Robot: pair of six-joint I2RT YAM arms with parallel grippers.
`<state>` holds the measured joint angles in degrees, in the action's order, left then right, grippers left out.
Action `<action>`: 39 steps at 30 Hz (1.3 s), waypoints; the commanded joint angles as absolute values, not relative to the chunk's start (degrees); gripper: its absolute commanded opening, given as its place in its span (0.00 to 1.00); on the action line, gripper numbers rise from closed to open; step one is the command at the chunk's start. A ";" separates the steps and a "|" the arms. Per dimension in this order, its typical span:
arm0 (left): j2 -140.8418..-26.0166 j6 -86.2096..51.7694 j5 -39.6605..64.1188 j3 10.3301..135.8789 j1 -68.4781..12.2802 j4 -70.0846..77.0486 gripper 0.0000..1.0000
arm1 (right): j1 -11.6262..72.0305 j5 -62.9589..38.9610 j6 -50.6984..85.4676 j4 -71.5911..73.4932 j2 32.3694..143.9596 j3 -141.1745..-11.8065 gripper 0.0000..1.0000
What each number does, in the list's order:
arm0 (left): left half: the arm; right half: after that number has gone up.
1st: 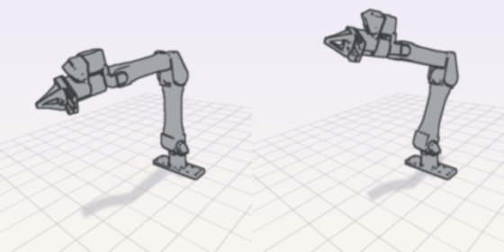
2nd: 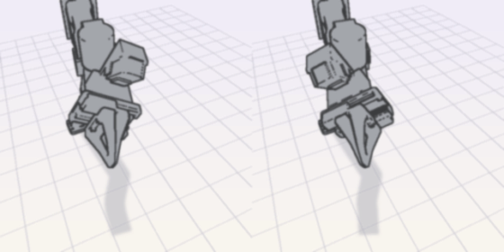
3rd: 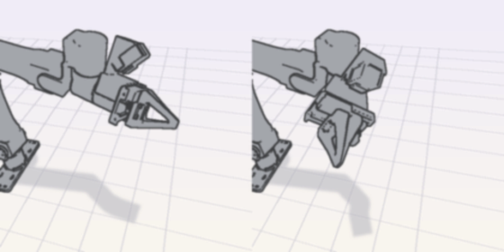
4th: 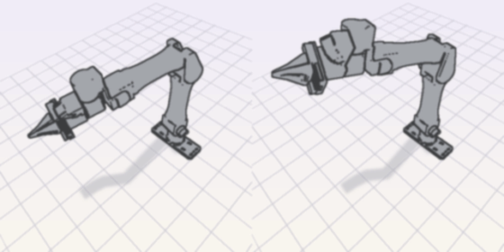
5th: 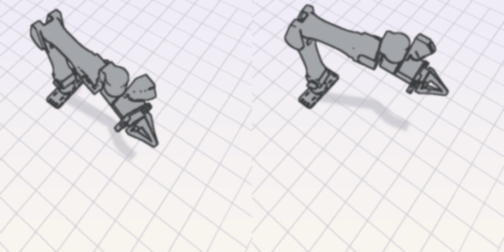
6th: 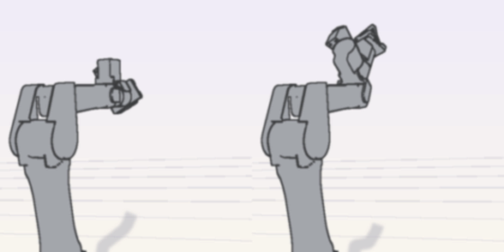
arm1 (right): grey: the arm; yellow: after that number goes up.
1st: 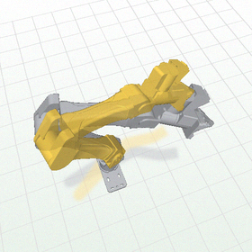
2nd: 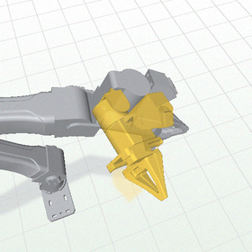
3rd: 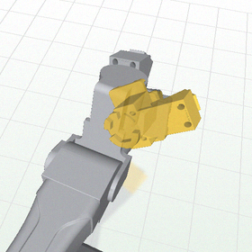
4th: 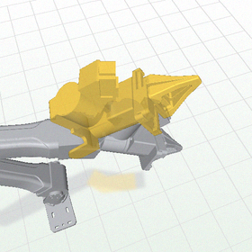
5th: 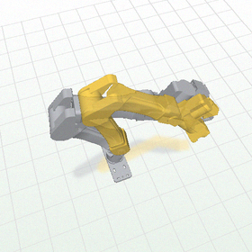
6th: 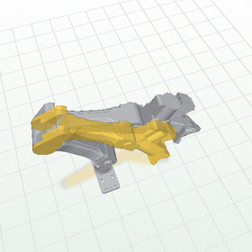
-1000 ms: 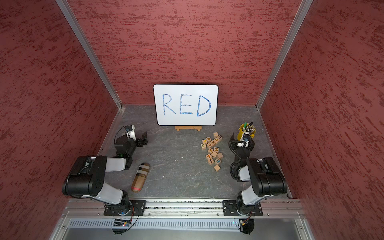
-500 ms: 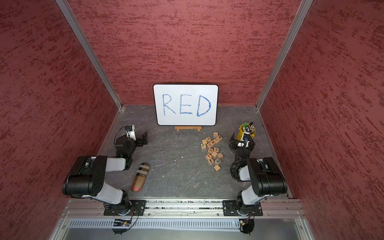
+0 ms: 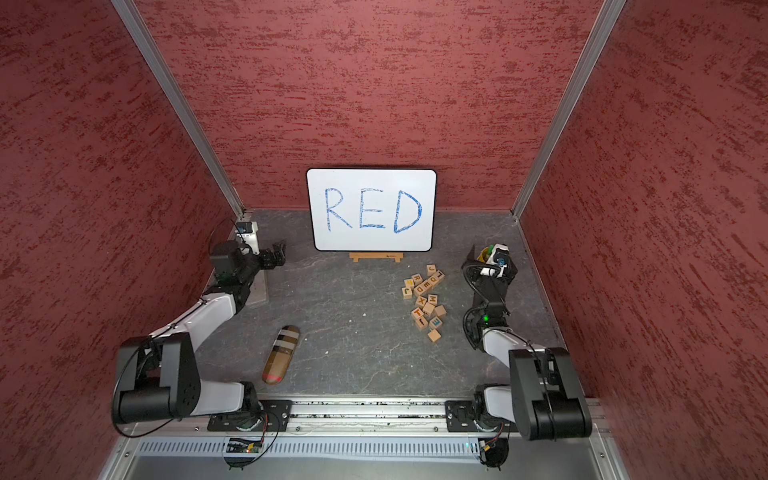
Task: Assemble the uppercase word "red" with letter blocks
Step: Pick up the letter block from the center of the board.
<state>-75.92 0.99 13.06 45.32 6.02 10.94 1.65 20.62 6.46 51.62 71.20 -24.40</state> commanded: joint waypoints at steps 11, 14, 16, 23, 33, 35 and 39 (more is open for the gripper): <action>-62.29 12.82 17.42 61.31 5.45 -41.92 0.99 | 1.54 10.48 24.30 11.88 60.23 -32.58 0.85; -61.79 13.16 16.53 64.56 5.54 -47.27 1.00 | 1.58 6.34 24.47 5.48 61.32 -35.32 0.81; -61.94 13.68 16.23 66.33 5.52 -49.36 0.99 | 1.56 3.87 24.50 1.90 63.02 -36.80 0.76; -63.22 14.43 13.37 69.13 4.68 -52.07 0.99 | 1.82 -1.73 25.25 -7.08 67.68 -41.77 0.83; -67.26 13.45 12.31 71.76 2.90 -52.28 1.00 | 5.80 -0.19 23.98 -18.90 71.18 -47.33 0.84; -68.28 13.85 12.05 72.22 2.69 -52.45 0.99 | 6.99 0.50 23.82 -21.07 72.09 -47.51 0.84; -70.54 15.20 11.79 73.25 2.02 -53.15 1.00 | 8.64 2.09 23.94 -22.58 72.55 -46.53 0.85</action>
